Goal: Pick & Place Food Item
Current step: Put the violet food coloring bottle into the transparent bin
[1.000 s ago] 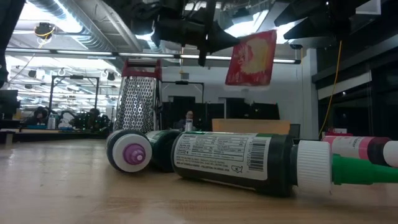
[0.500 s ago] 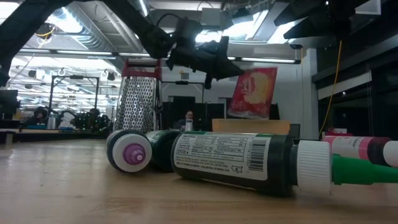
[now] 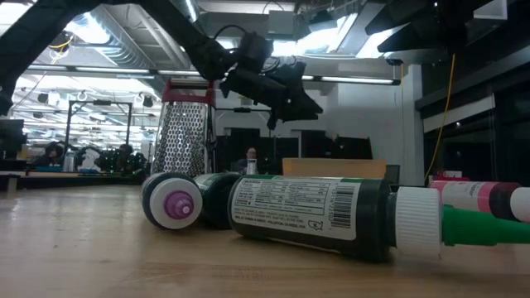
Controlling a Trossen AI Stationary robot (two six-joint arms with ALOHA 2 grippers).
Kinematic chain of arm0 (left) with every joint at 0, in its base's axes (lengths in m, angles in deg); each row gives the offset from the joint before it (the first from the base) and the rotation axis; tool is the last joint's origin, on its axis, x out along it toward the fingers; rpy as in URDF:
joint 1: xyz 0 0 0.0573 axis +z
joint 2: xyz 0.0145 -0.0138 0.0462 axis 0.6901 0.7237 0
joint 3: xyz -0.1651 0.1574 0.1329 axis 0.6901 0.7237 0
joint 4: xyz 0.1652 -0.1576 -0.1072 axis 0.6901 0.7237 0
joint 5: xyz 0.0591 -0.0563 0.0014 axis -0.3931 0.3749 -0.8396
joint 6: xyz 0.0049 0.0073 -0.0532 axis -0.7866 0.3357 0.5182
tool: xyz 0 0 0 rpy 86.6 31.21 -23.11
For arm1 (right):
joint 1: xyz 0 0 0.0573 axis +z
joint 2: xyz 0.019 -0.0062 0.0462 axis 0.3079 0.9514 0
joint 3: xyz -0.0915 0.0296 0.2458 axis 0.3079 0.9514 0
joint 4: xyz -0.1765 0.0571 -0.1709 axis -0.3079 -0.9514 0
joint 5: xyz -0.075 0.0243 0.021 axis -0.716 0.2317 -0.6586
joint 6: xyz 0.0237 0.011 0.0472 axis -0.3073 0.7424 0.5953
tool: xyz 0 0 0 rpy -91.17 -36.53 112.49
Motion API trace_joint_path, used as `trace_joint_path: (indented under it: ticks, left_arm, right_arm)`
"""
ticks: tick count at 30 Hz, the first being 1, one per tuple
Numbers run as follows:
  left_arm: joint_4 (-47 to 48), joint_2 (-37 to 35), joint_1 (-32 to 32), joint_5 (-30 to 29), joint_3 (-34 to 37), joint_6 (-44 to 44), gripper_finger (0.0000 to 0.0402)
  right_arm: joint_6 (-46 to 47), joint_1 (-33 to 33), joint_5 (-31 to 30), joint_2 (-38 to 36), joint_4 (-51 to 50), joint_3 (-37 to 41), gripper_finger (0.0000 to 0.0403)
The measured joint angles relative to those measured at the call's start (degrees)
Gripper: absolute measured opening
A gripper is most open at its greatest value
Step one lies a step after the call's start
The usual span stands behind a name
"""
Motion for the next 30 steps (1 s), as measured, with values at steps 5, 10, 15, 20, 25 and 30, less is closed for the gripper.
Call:
trace_joint_path:
  ticks: [5,10,15,20,25,30]
  left_arm:
    - [-0.4,-1.6,-2.1,0.2,0.0,-4.8,0.0168]
    - [4.7,-6.2,-5.9,2.3,0.0,-12.6,0.0201]
    - [19.2,-12.6,-13.1,0.0,0.0,-20.7,0.0201]
    - [34.2,-16.0,-23.3,-11.5,0.1,-24.9,0.0197]
    - [36.9,-16.4,-34.7,-20.4,2.2,-20.5,0.0198]
    - [33.2,-16.4,-44.6,-28.5,8.4,-12.9,0.0192]
  right_arm:
    - [-0.2,0.0,0.2,0.0,0.0,0.0,0.0256]
    - [-0.7,0.0,0.2,0.0,0.0,0.0,0.0256]
    - [-0.8,0.0,0.9,0.0,0.0,0.0,0.0256]
    - [-0.8,0.0,1.7,0.0,0.0,0.0,0.0256]
    - [-0.9,0.0,1.7,0.0,0.1,0.0,0.0256]
    - [-0.9,0.0,1.7,0.0,0.1,0.0,0.0256]
